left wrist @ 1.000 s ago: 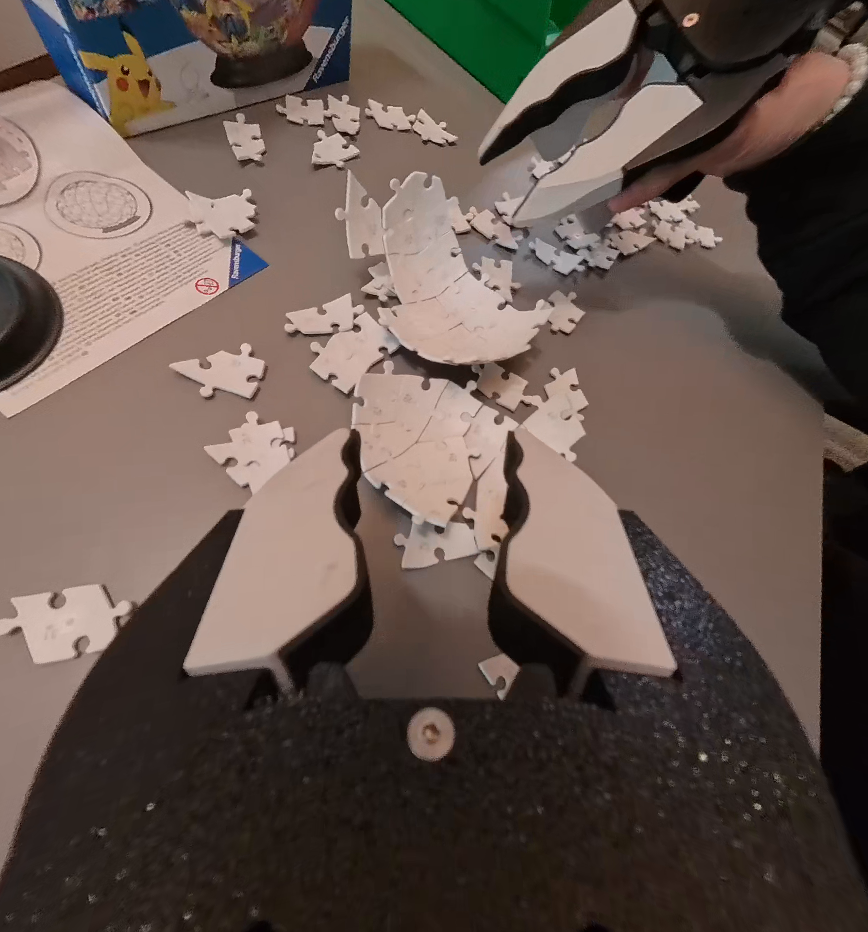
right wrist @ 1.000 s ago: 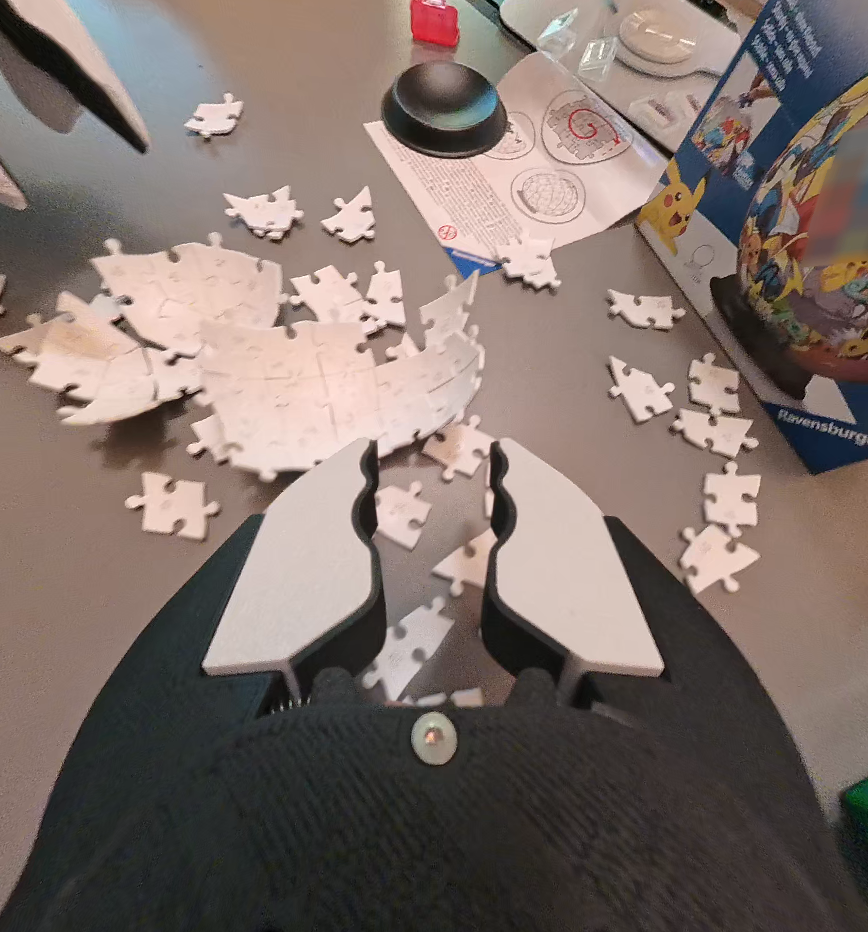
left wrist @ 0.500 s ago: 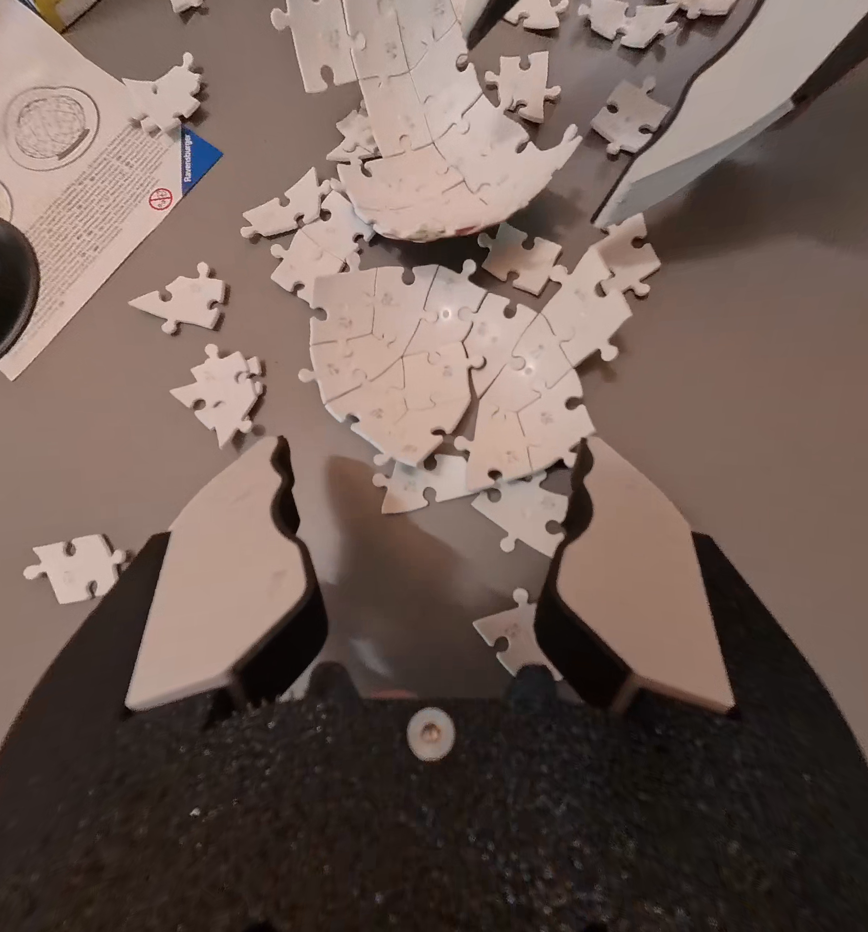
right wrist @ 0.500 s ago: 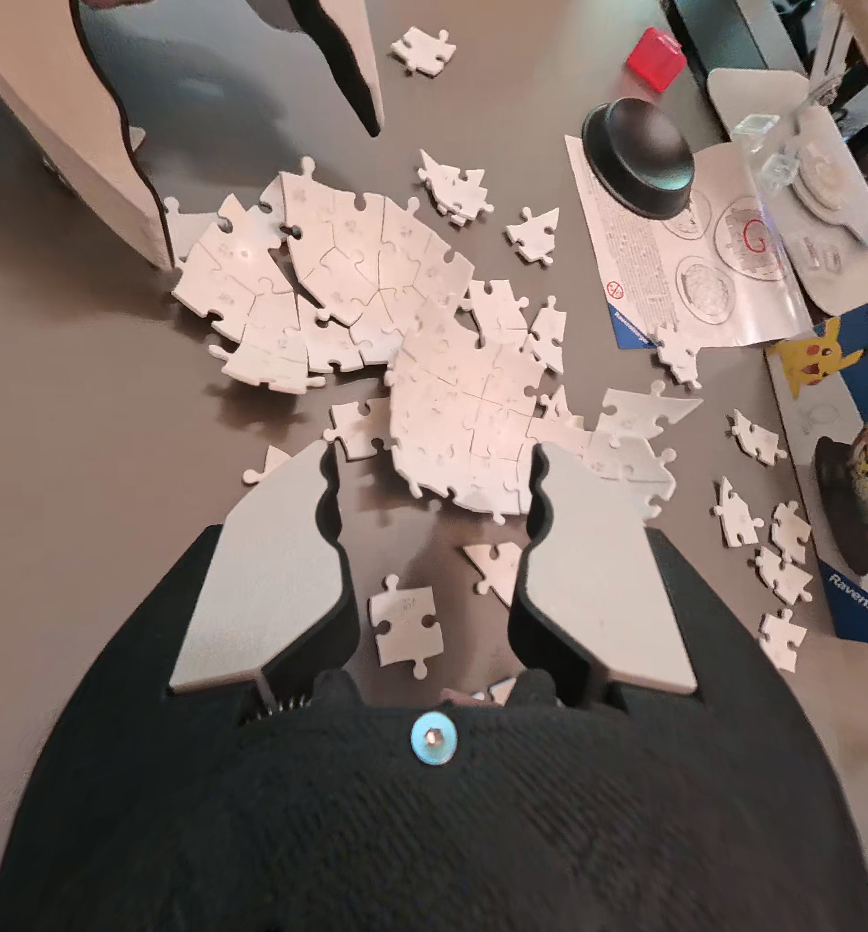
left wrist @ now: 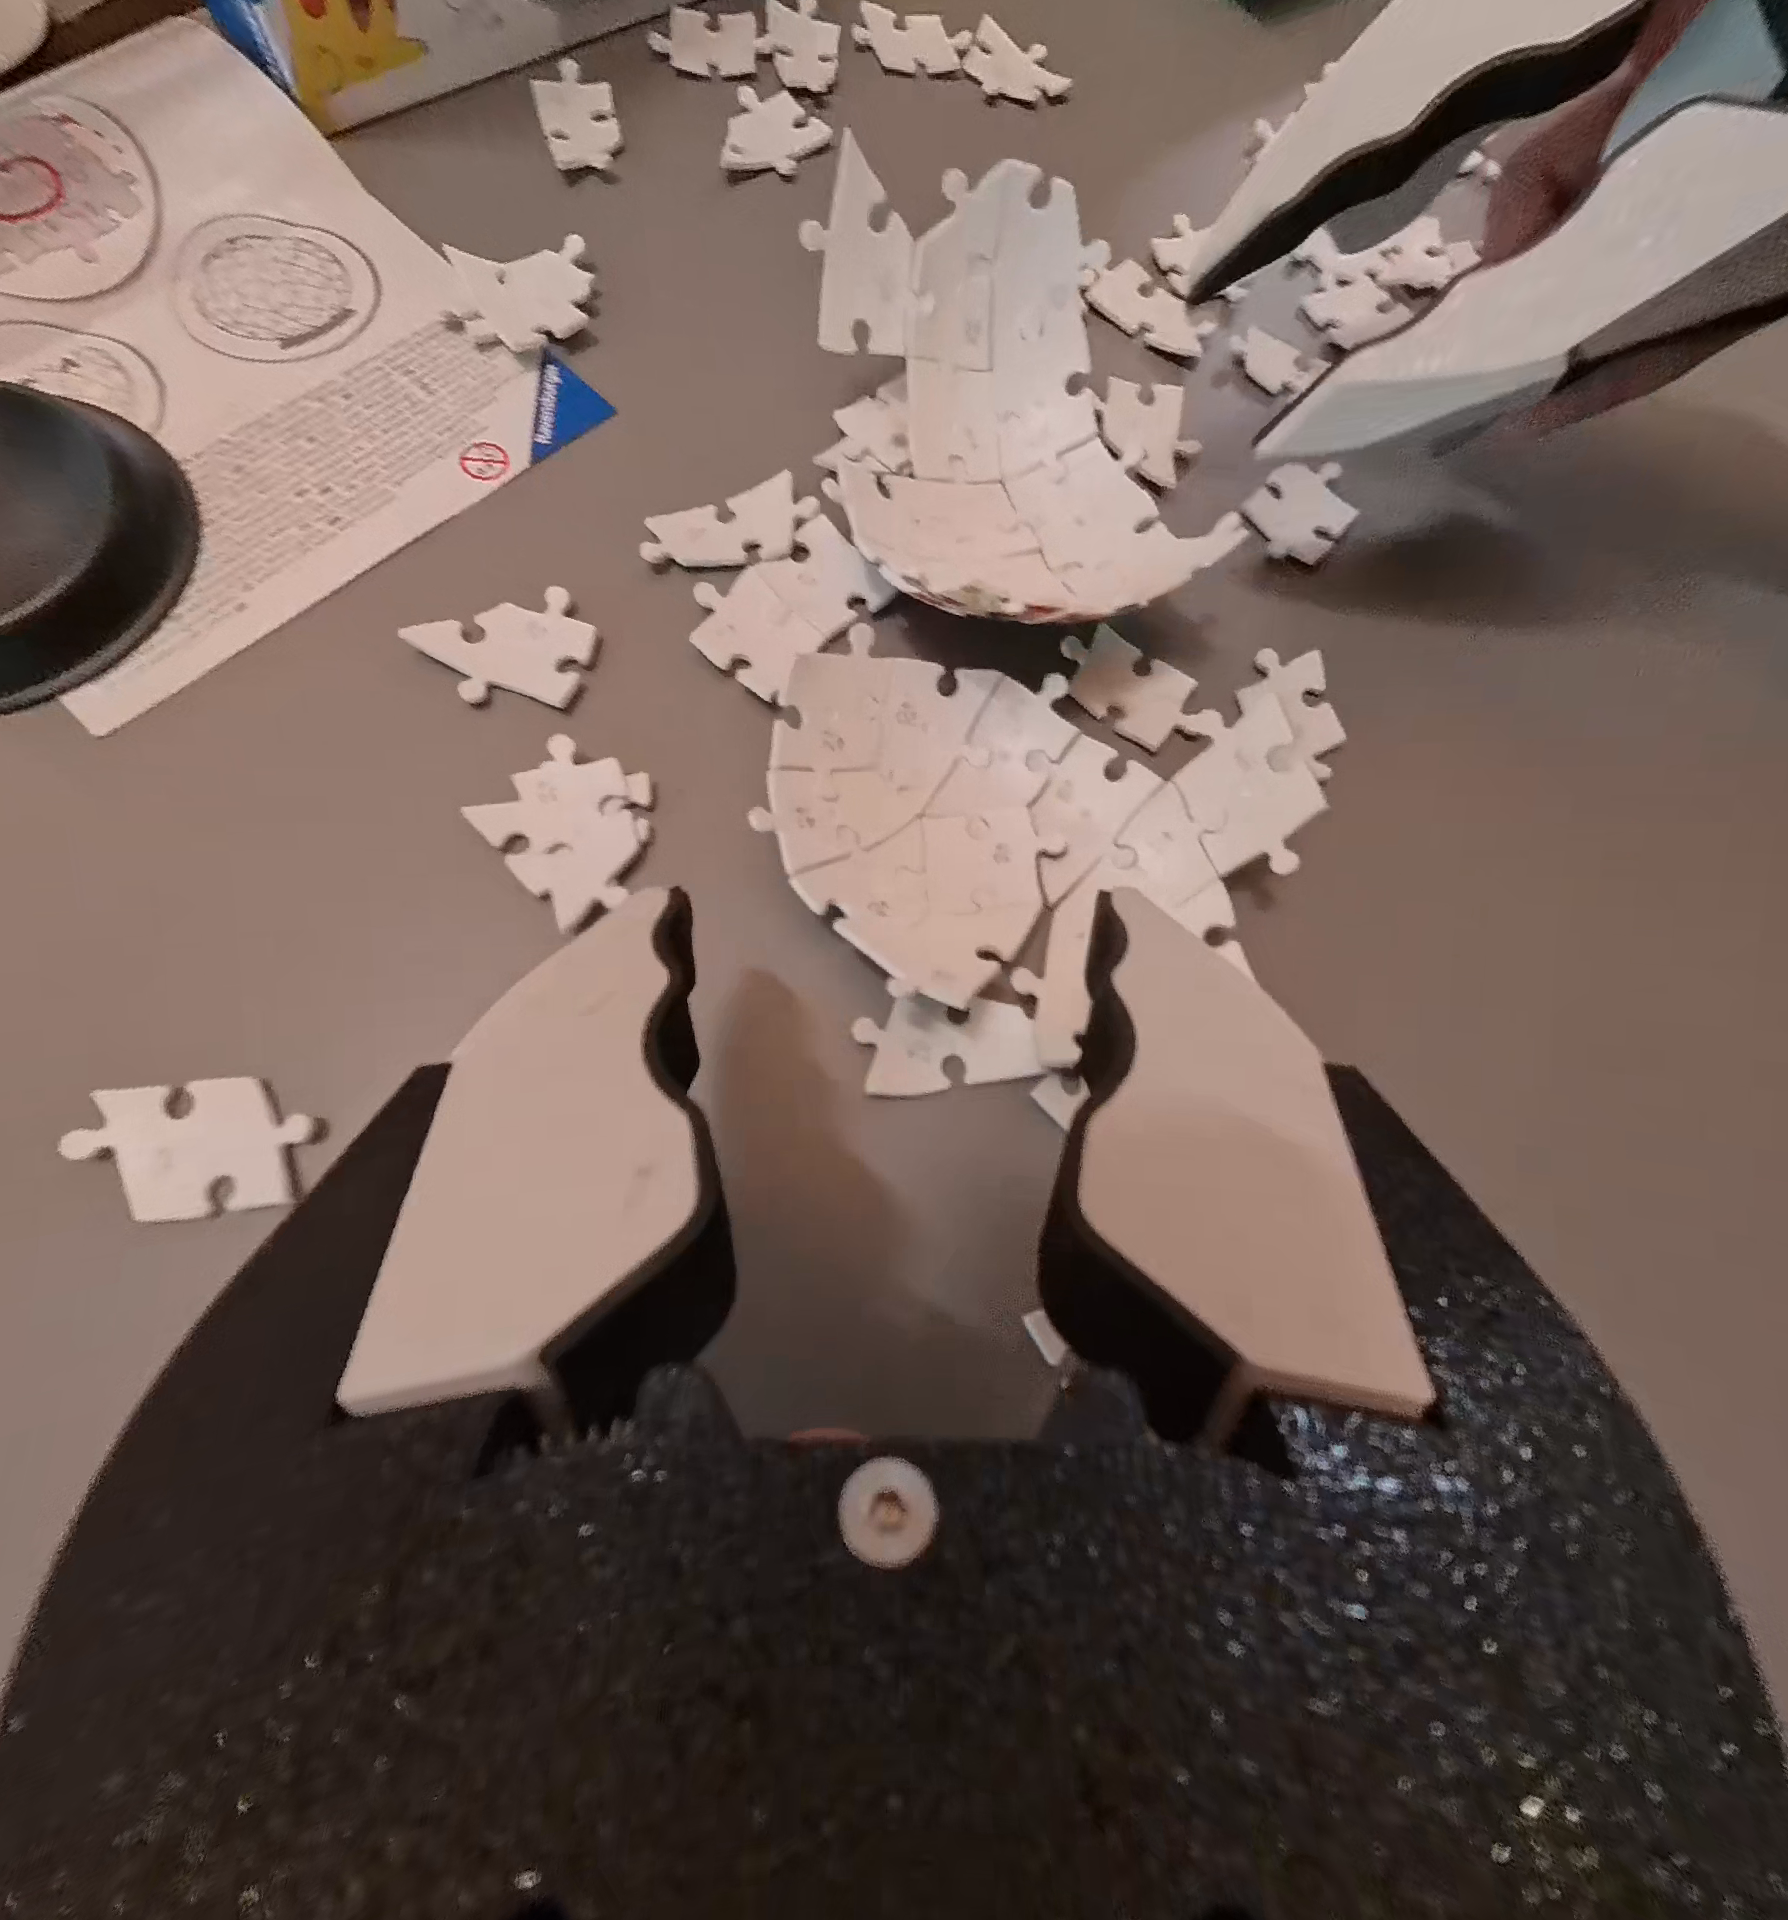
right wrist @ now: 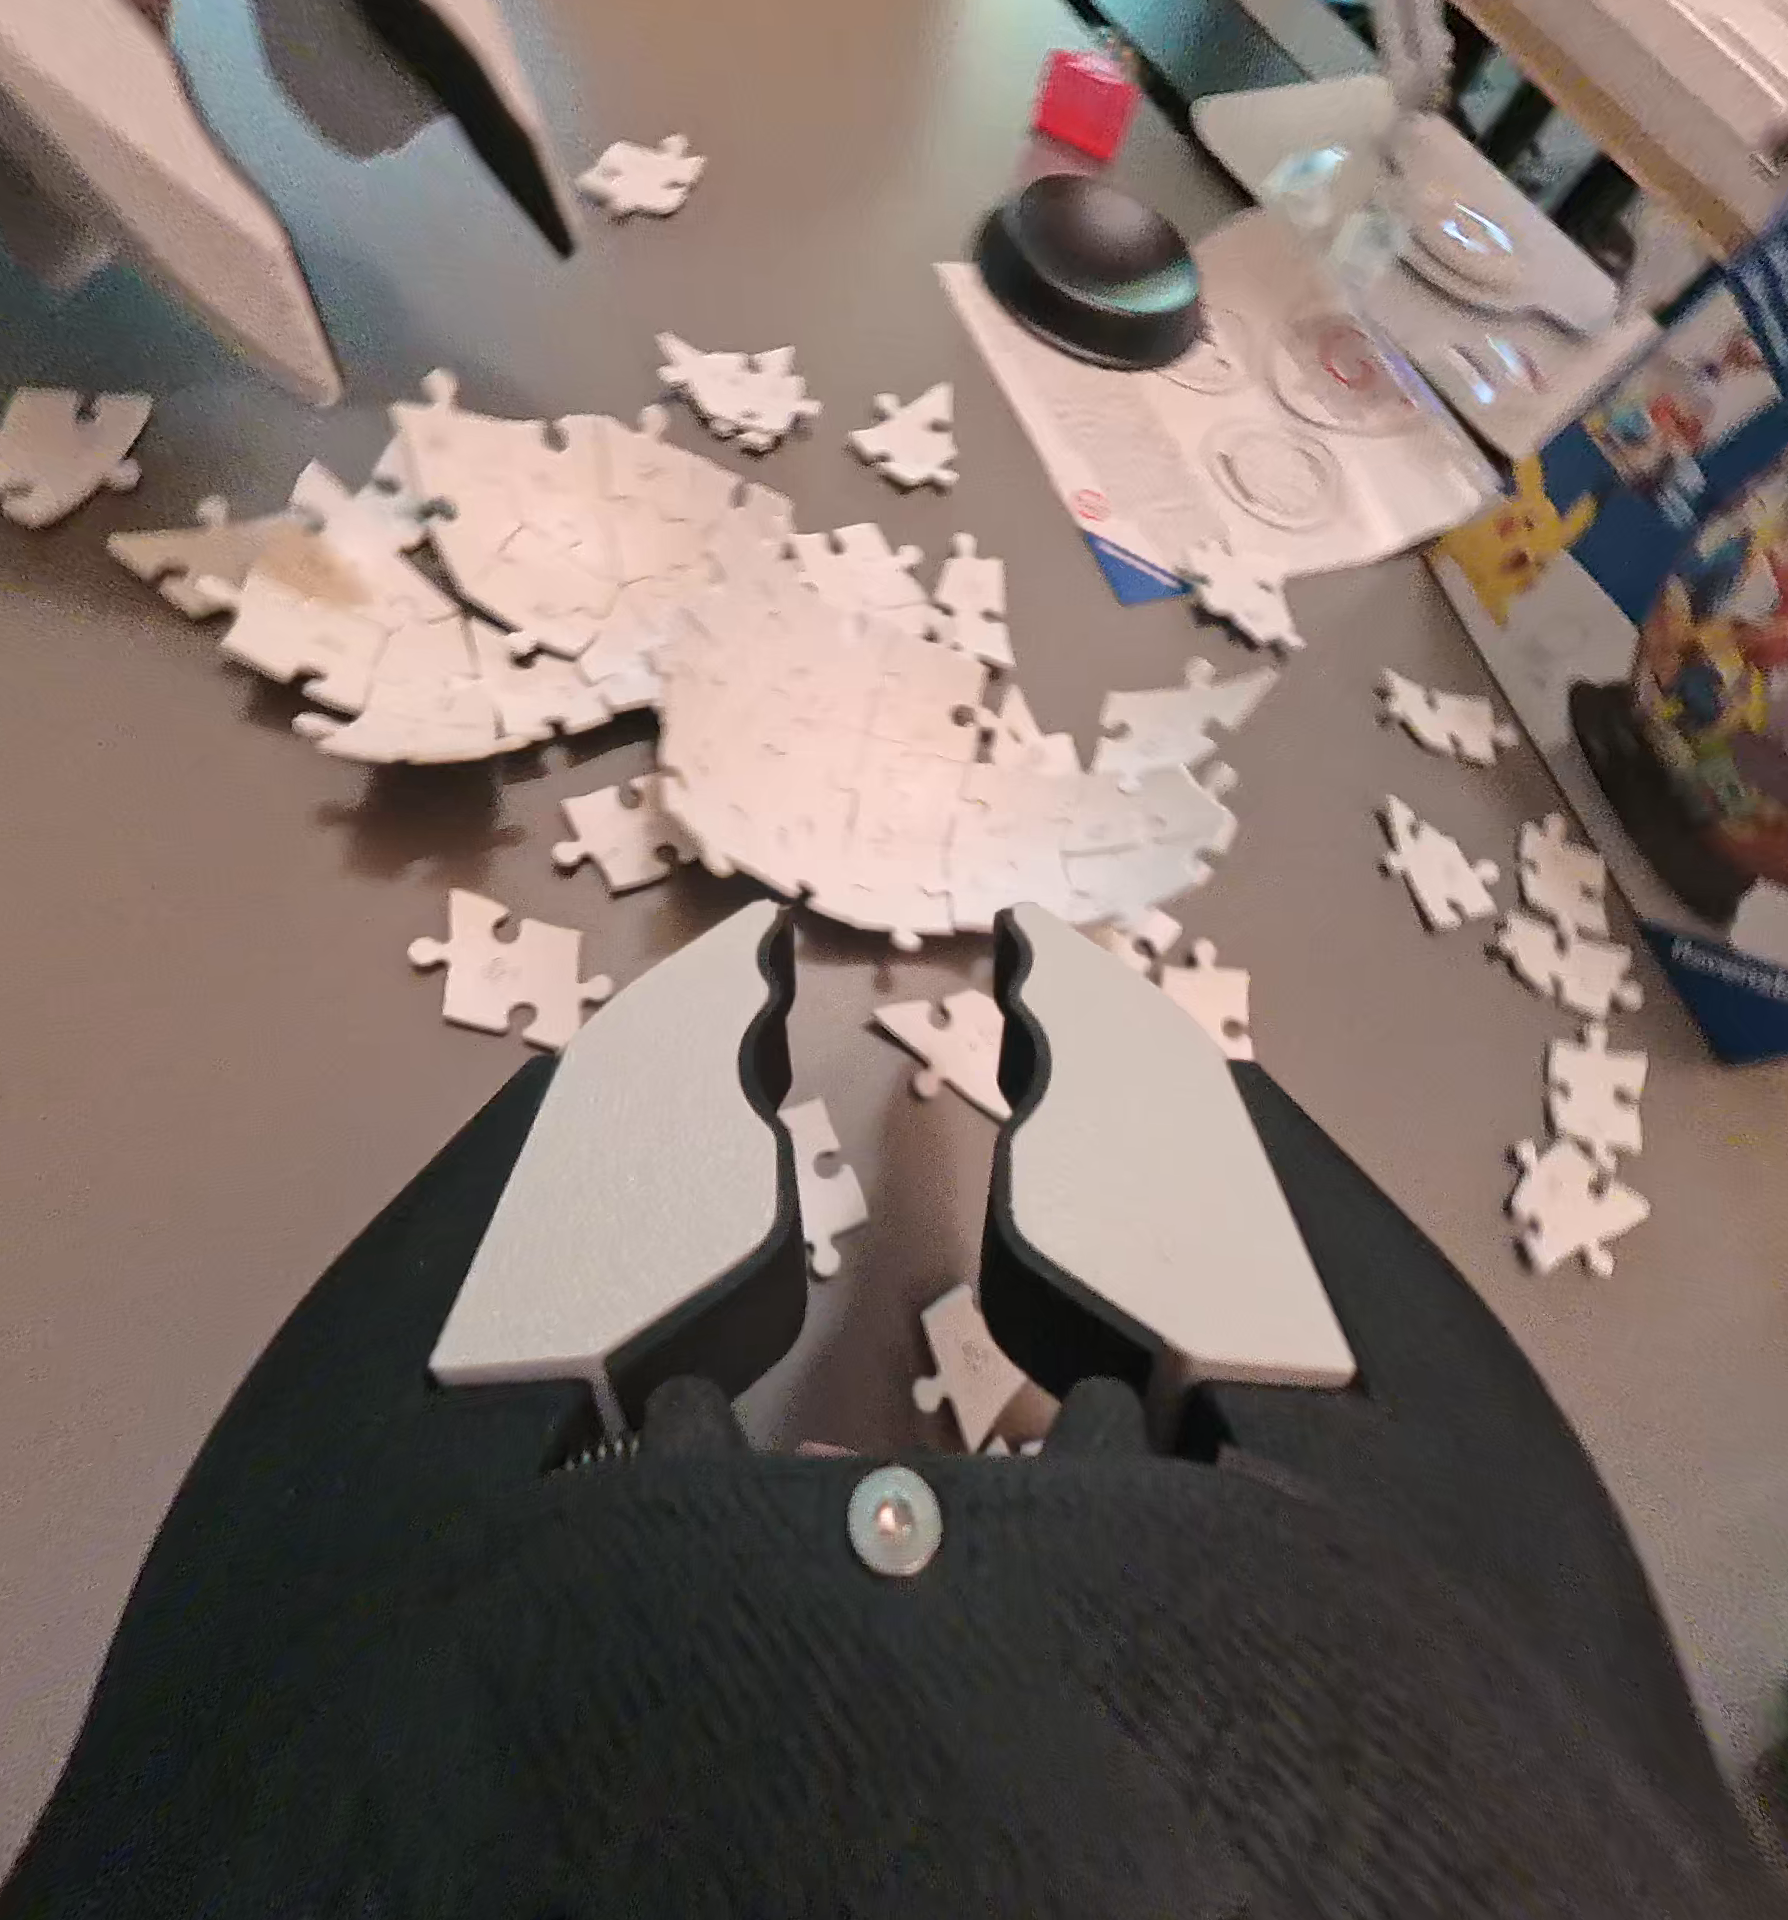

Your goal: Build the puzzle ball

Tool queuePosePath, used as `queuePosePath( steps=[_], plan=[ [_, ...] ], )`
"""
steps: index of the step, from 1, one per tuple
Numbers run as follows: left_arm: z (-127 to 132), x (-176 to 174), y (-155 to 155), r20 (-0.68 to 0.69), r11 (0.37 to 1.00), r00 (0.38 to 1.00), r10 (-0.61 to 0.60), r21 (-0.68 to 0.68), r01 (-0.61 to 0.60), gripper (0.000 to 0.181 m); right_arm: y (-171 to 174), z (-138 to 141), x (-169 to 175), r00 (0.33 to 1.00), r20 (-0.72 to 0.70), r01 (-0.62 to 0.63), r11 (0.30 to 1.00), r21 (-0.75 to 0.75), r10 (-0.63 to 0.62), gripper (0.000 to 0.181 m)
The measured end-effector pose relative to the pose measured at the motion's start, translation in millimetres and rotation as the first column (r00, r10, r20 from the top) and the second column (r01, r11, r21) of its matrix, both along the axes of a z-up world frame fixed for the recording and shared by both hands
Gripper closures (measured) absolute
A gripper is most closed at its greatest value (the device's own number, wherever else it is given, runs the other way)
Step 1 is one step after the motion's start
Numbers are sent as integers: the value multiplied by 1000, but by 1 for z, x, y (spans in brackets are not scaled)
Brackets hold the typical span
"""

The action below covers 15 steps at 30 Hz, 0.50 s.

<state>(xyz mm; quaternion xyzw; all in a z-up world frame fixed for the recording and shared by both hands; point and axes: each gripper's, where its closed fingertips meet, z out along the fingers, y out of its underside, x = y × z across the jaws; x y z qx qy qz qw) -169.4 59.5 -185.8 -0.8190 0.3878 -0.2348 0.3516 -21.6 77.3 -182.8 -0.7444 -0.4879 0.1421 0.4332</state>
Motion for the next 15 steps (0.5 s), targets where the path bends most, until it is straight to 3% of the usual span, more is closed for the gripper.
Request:
queuePosePath(
  steps=[3, 6, 11, 15],
  plan=[
    [0, -1, 7, -20, 1000, 1000, -9, -17, 8, 110, 17, 5, 21, 973, -127, 183, 978, -105, -195, 145],
    [1, 4, 13, -45, 999, 999, -31, -14, 30, 110, 25, 5, 25, 928, -218, 251, 939, -233, -302, 141],
    [12, 20, 30, -90, 995, 992, -86, 39, 90, 115, 44, -6, 21, 910, -221, 270, 907, -323, -349, 136],
    [33, 39, 52, -1, 993, 993, -116, 21, 116, 119, 54, -12, 10, 926, -221, 215, 908, -361, -307, 142]
  ],
)
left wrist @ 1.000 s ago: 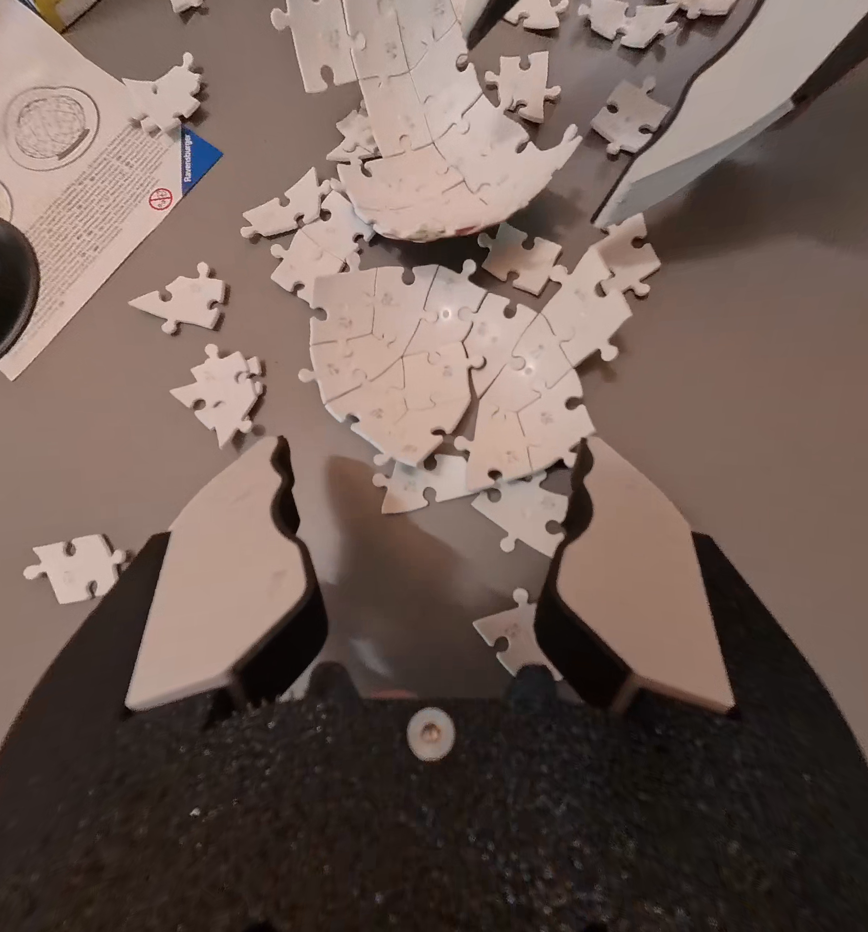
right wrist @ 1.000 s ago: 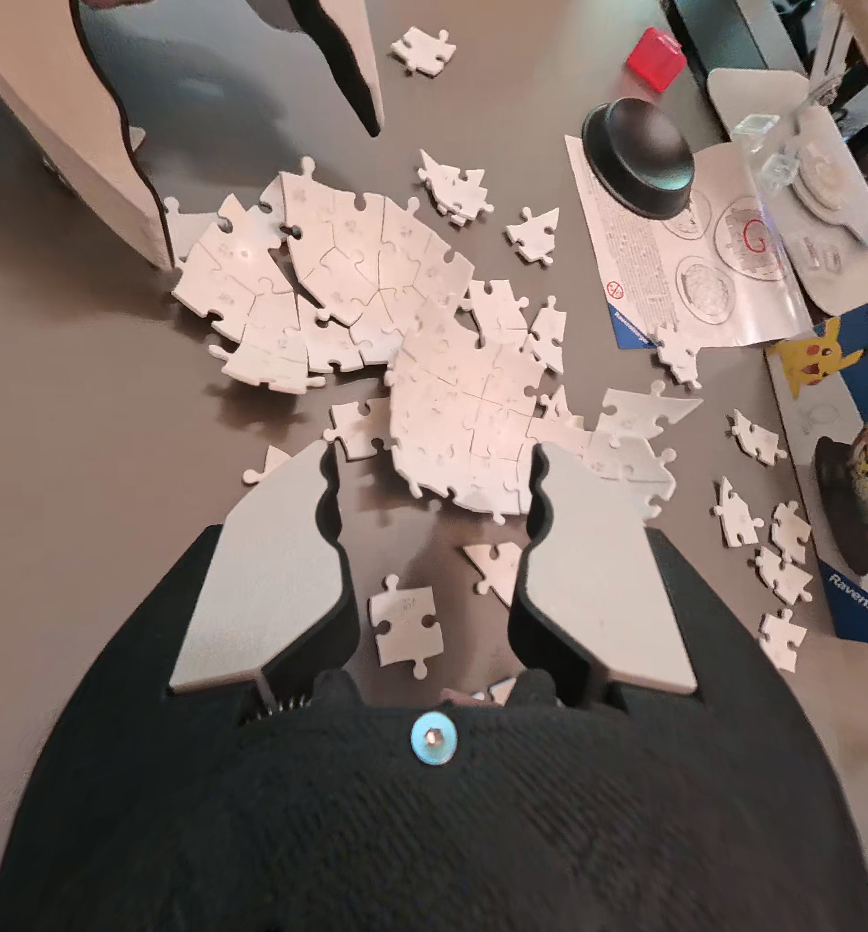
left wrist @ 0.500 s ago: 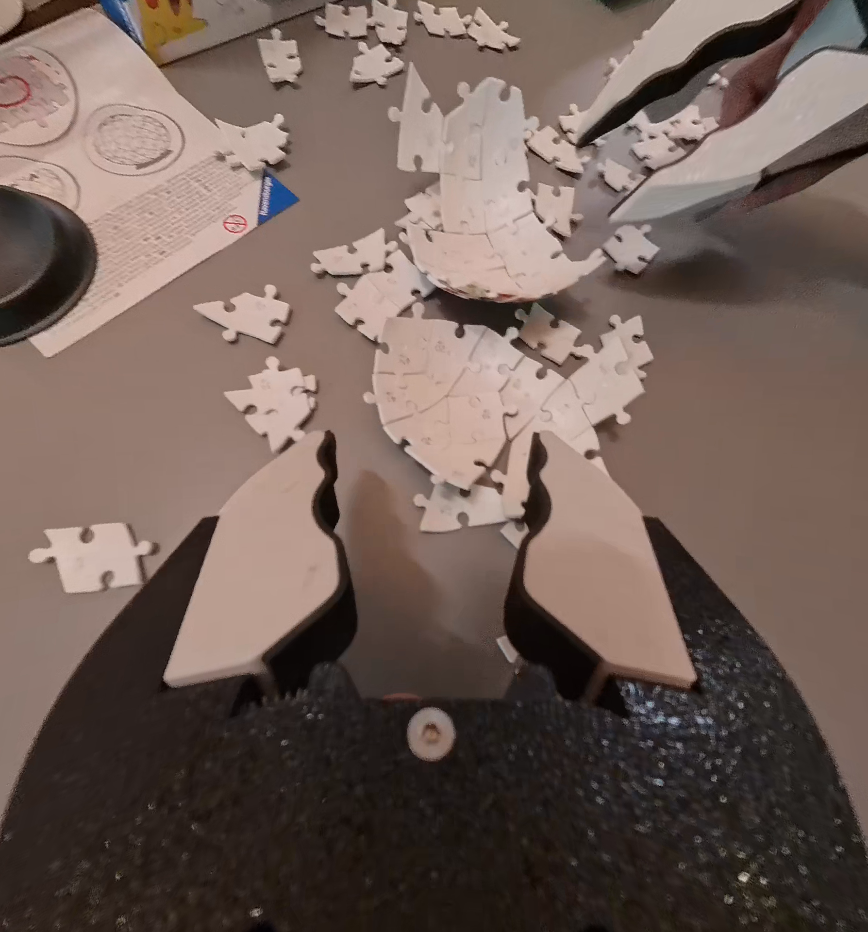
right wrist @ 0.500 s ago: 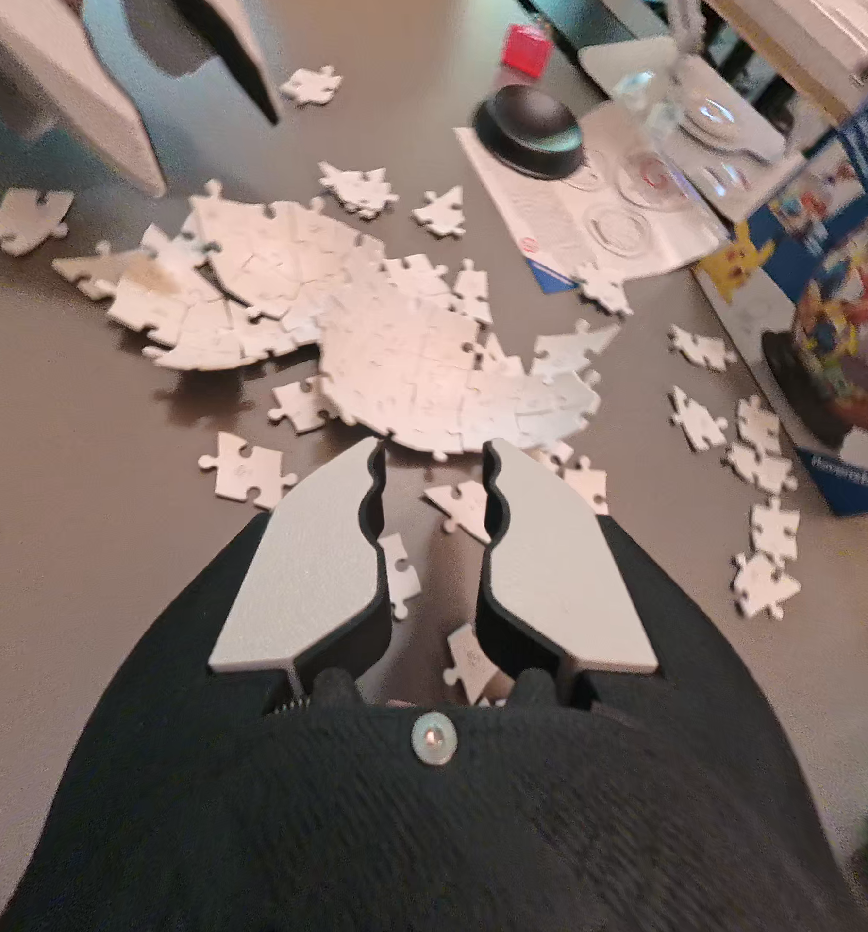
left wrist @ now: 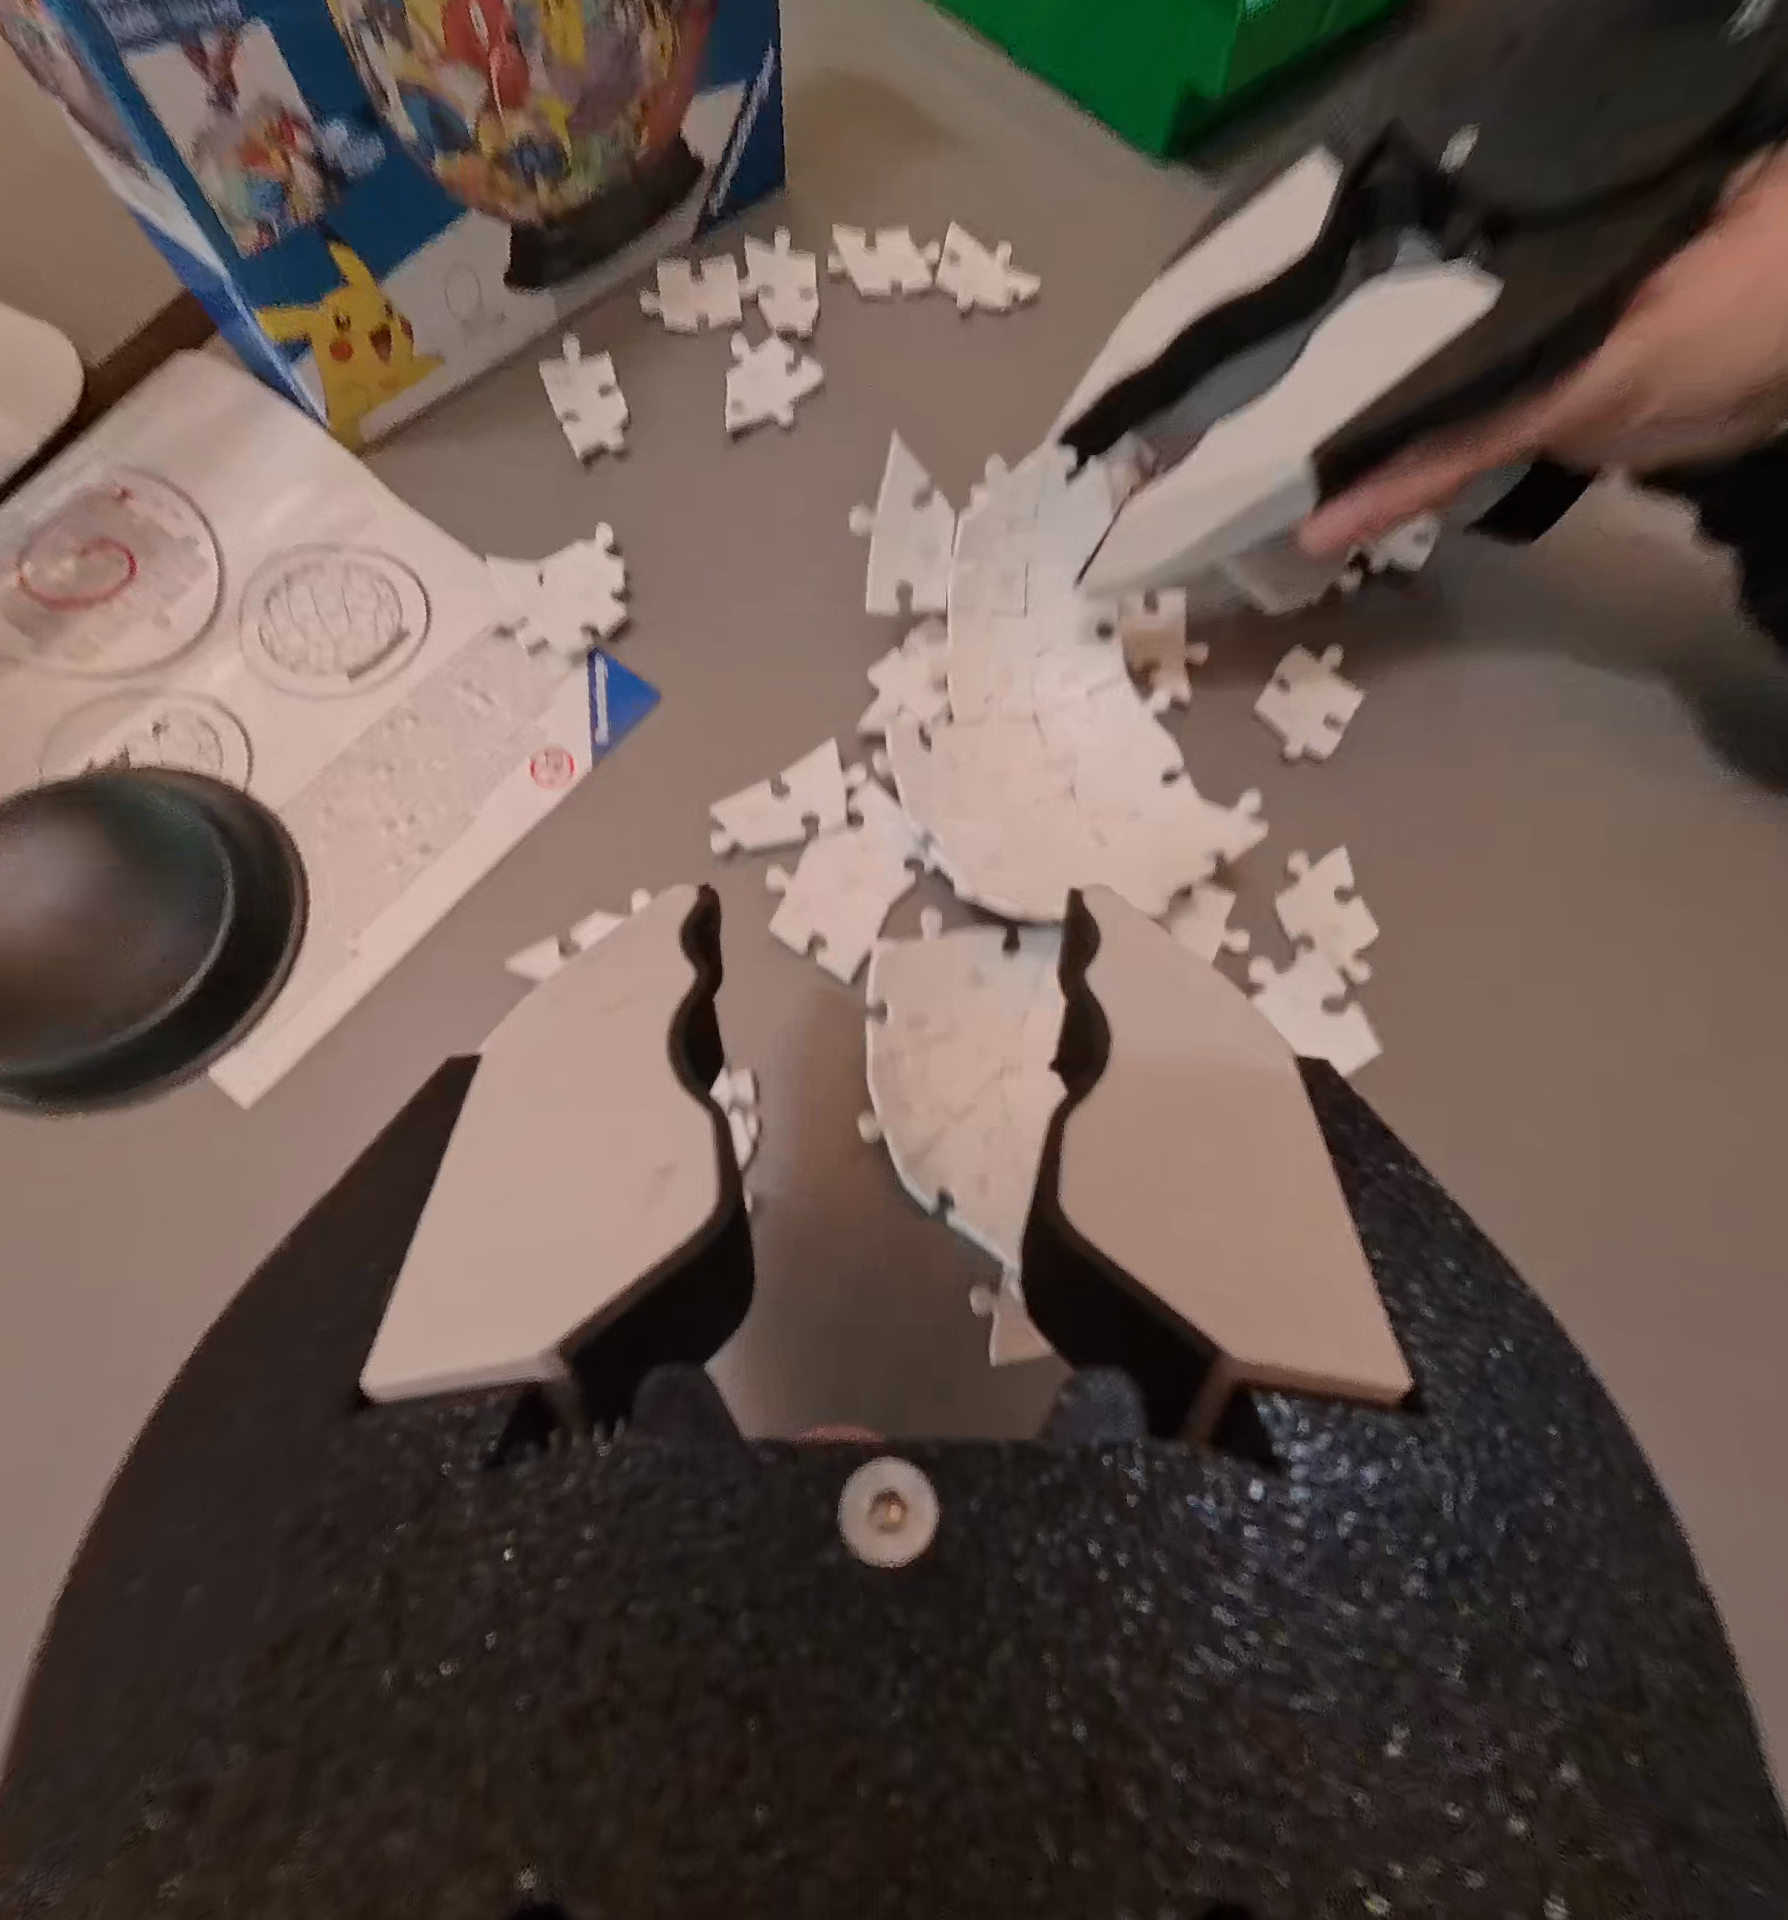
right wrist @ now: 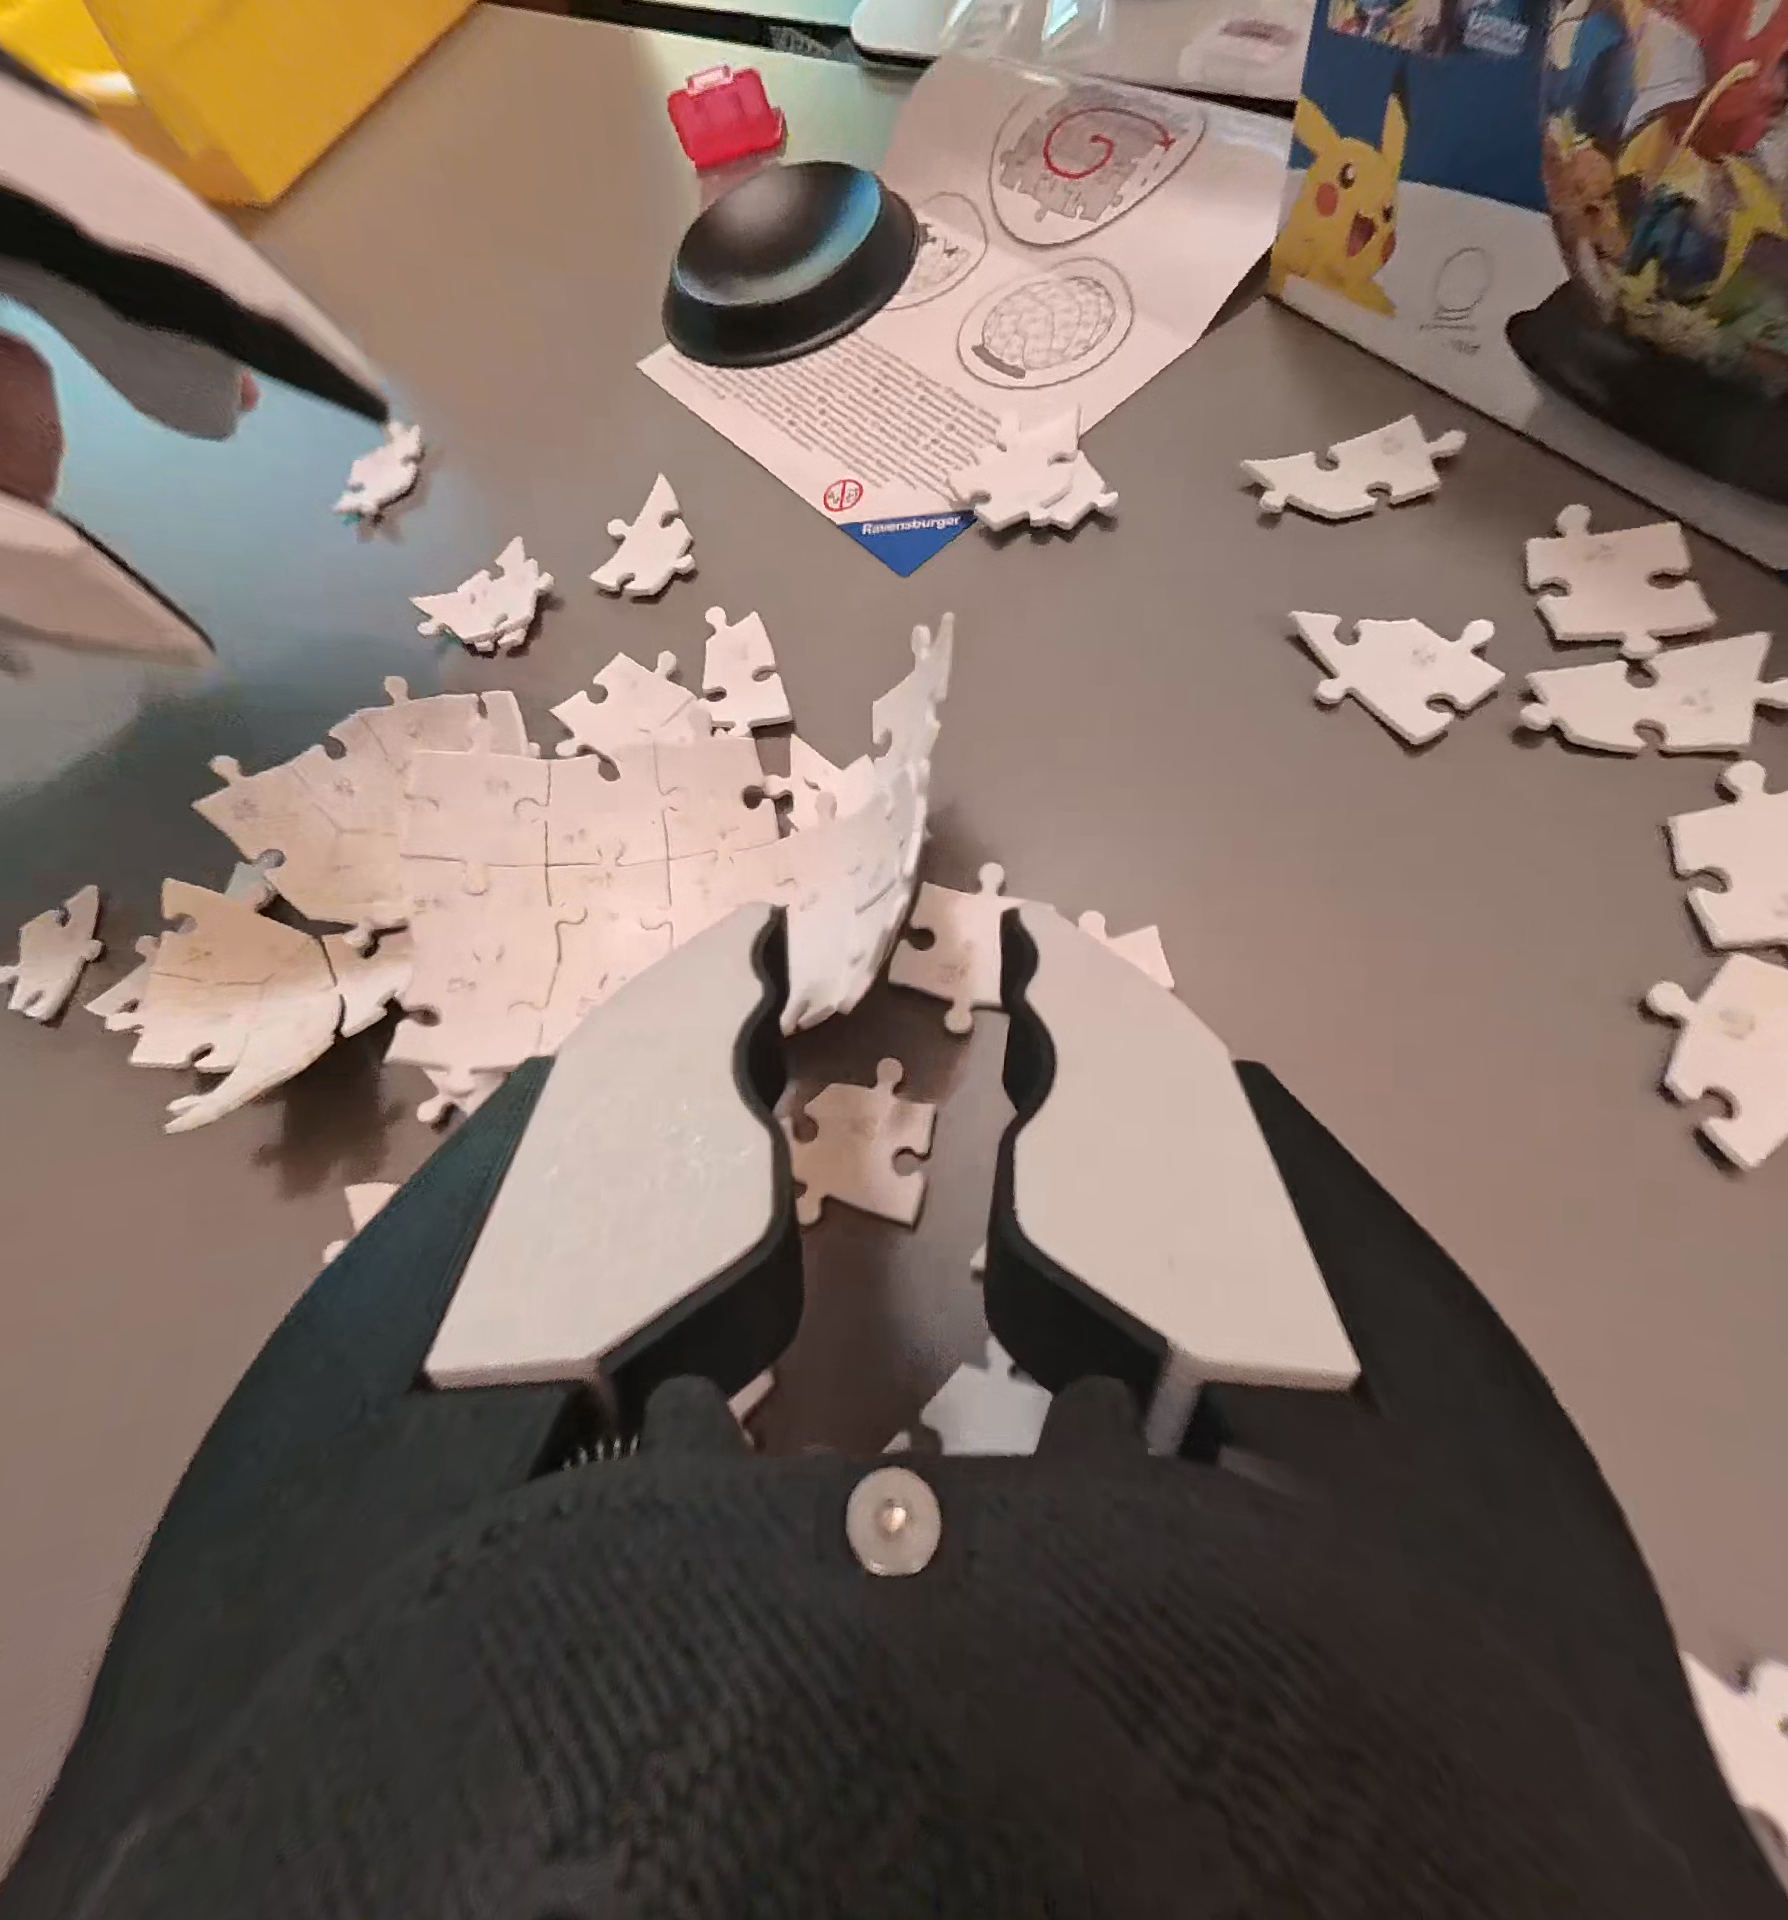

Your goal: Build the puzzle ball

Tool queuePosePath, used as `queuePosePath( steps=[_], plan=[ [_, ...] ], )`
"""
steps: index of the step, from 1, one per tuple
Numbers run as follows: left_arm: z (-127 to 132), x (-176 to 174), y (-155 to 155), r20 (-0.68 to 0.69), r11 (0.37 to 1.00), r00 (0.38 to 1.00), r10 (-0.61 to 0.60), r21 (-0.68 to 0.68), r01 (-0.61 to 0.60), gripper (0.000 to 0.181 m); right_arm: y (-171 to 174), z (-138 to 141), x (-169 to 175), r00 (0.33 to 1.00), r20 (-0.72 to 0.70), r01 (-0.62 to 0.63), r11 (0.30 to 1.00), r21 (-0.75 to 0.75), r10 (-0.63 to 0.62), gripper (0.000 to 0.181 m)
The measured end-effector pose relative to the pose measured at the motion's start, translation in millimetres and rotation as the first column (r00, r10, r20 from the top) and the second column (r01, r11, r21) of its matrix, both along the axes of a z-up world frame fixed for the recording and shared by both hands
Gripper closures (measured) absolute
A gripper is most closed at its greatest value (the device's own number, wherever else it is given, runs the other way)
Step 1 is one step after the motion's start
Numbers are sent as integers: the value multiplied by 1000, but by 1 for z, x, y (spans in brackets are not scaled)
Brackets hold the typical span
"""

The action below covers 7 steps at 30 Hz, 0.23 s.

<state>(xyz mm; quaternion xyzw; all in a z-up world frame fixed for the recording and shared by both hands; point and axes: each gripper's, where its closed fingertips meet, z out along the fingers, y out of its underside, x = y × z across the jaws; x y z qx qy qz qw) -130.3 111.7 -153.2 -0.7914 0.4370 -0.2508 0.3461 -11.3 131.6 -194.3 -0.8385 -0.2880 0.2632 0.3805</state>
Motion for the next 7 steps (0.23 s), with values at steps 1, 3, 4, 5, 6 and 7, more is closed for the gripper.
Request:
queuePosePath(
  steps=[1, 3, 4, 5, 6, 7],
  plan=[
    [4, 6, 5, 23, 1000, 1000, -20, -17, 20, 120, 2, -2, -1, 1000, 10, -14, 1000, 0, 14, 146],
    [6, 20, 12, 34, 994, 996, -86, -57, 88, 119, 5, -7, -4, 999, 25, -45, 999, 3, 45, 154],
    [3, 26, 16, 21, 990, 992, -122, -71, 124, 119, 6, -8, -5, 998, 30, -62, 998, 4, 61, 160],
    [0, 32, 20, 2, 984, 987, -158, -81, 158, 121, 6, -9, -7, 997, 29, -77, 997, 5, 77, 165],
    [-4, 38, 24, -19, 978, 982, -190, -89, 188, 123, 6, -9, -8, 995, 25, -92, 996, 6, 91, 169],
    [-9, 43, 28, -43, 972, 975, -219, -95, 214, 124, 6, -10, -9, 995, 23, -102, 995, 1, 102, 172]
  ],
)
